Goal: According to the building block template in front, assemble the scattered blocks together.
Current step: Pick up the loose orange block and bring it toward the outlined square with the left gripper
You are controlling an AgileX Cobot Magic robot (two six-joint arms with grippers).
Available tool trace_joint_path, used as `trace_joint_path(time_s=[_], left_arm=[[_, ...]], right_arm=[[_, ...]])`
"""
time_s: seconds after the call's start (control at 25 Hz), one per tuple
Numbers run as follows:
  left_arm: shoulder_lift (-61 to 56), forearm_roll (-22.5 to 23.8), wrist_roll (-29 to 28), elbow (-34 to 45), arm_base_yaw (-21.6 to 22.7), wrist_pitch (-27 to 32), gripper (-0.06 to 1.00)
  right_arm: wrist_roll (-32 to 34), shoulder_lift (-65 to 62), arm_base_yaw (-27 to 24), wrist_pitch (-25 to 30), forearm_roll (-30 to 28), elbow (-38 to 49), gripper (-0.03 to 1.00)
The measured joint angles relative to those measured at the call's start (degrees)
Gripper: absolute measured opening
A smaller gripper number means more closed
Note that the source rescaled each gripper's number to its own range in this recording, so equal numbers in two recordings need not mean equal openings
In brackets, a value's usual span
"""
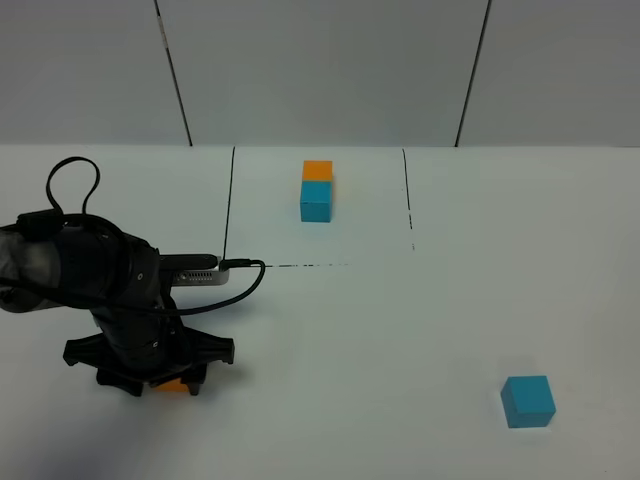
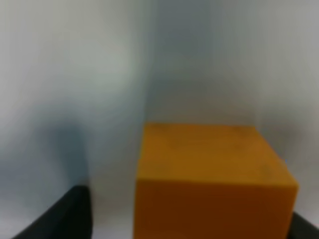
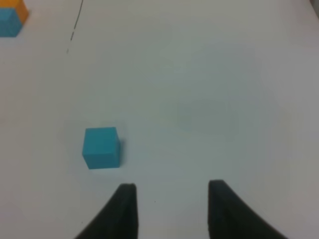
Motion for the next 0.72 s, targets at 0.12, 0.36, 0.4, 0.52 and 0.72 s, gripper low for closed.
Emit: trace_joint_path(time_s=[0.12, 0.36, 0.4, 0.52, 0.72], left_arm=[[0.00, -0.37, 0.00, 0.00, 0.00, -0.05, 0.00], [0.00, 0.34, 0.00, -0.05, 0.00, -0.10, 0.00], [0.00, 0.34, 0.00, -0.05, 0.00, -0.10, 0.00], [0.00, 0.34, 0.73, -0.05, 0.00, 0.08, 0.00], [-0.66, 1.12, 12.05, -0.05, -0.05, 1.70, 0.00]], right_arm=[[0.00, 0.00, 0.00, 0.00, 0.00, 0.00, 0.00], [0.00, 0.00, 0.00, 0.00, 0.00, 0.00, 0.00], [0.00, 0.00, 0.00, 0.00, 0.00, 0.00, 0.00], [0.00, 0.00, 0.00, 0.00, 0.00, 0.00, 0.00], [0.00, 0.00, 0.00, 0.00, 0.00, 0.00, 0.00]])
